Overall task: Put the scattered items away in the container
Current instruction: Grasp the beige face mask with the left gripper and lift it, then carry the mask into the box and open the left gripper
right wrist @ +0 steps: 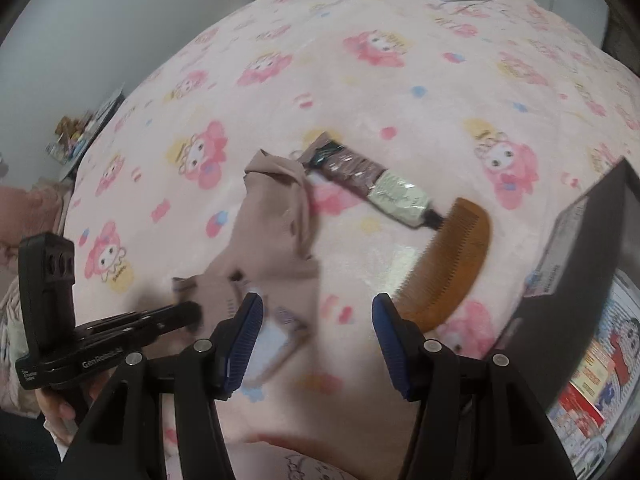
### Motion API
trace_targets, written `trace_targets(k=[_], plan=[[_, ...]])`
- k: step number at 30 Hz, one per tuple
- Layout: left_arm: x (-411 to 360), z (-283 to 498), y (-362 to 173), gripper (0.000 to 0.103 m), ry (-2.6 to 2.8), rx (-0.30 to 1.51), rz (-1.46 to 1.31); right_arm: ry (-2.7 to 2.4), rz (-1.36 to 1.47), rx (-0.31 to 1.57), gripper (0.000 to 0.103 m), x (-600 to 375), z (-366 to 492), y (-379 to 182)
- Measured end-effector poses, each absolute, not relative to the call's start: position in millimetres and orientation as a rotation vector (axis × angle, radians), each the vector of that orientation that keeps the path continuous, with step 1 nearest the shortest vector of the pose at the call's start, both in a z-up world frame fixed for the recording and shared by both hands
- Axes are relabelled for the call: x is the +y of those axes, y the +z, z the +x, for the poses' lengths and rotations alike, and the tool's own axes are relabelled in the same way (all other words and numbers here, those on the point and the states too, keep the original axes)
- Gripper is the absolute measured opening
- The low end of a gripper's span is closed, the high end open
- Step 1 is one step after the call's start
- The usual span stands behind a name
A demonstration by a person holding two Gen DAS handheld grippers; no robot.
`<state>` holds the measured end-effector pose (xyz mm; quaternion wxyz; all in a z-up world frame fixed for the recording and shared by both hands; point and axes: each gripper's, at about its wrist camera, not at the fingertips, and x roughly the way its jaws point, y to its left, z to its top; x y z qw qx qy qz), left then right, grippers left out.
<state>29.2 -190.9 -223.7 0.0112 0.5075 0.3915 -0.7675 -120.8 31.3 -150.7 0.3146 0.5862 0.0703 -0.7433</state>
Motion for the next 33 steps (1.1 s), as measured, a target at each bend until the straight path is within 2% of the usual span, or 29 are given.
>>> trace_targets(k=[1, 2, 3, 5, 7, 8, 11, 12, 13, 15, 16, 17, 19, 25, 33], plan=[[-195.8, 36.4, -229.1, 0.008, -2.375, 1.273, 1.594, -1.918, 1.558, 0.204, 0.055, 24.4, -121.7, -156.2], [-199.3, 42.1, -235.9, 0.019, -2.362, 1.337, 1.608, -1.884, 1.572, 0.219, 0.055, 18.6, -122.5, -161.6], [-200.3, 45.8, -240.7, 0.026, -2.357, 1.382, 1.617, -1.847, 1.590, 0.229, 0.055, 12.7, -123.7, -168.0], [-195.7, 47.6, -243.1, 0.032, -2.369, 1.384, 1.618, -1.748, 1.638, 0.239, 0.055, -0.4, -126.0, -183.8], [-186.7, 43.0, -242.6, 0.044, -2.402, 1.350, 1.616, -1.691, 1.656, 0.290, 0.055, -12.6, -127.1, -196.4], [-183.2, 39.1, -244.0, 0.045, -2.406, 1.365, 1.613, -1.691, 1.659, 0.345, 0.055, -19.1, -127.9, -202.5], [-174.2, 25.3, -250.9, 0.045, -2.414, 1.432, 1.588, -1.656, 1.684, 0.426, 0.055, -35.1, -133.2, -222.8], [-171.3, 20.3, -253.4, 0.040, -2.412, 1.434, 1.581, -1.640, 1.694, 0.423, 0.055, -38.1, -135.0, -228.0], [-168.3, 15.0, -255.3, 0.021, -2.402, 1.421, 1.586, -1.629, 1.698, 0.425, 0.055, -40.1, -135.7, -231.7], [-165.9, 7.7, -253.4, 0.011, -2.392, 1.416, 1.597, -1.614, 1.679, 0.413, 0.040, -40.8, -134.8, -231.9], [-165.4, 7.0, -247.3, 0.008, -2.406, 1.428, 1.578, -1.604, 1.663, 0.393, 0.017, -39.3, -133.5, -228.7], [-163.9, 6.5, -238.5, 0.007, -2.432, 1.417, 1.557, -1.593, 1.649, 0.366, 0.008, -36.7, -131.5, -223.8], [-160.1, 6.5, -217.6, 0.006, -2.489, 1.325, 1.528, -1.580, 1.593, 0.312, 0.004, -29.2, -122.4, -206.3], [-126.4, 2.9, -128.0, 0.005, -2.757, 1.005, 1.468, -1.692, 1.371, 0.159, 0.004, 20.5, -84.7, -130.0], [-15.2, -23.0, -44.2, 0.005, -3.107, 0.736, 1.495, -1.971, 1.221, -0.039, 0.004, 146.8, -72.2, -44.2]])
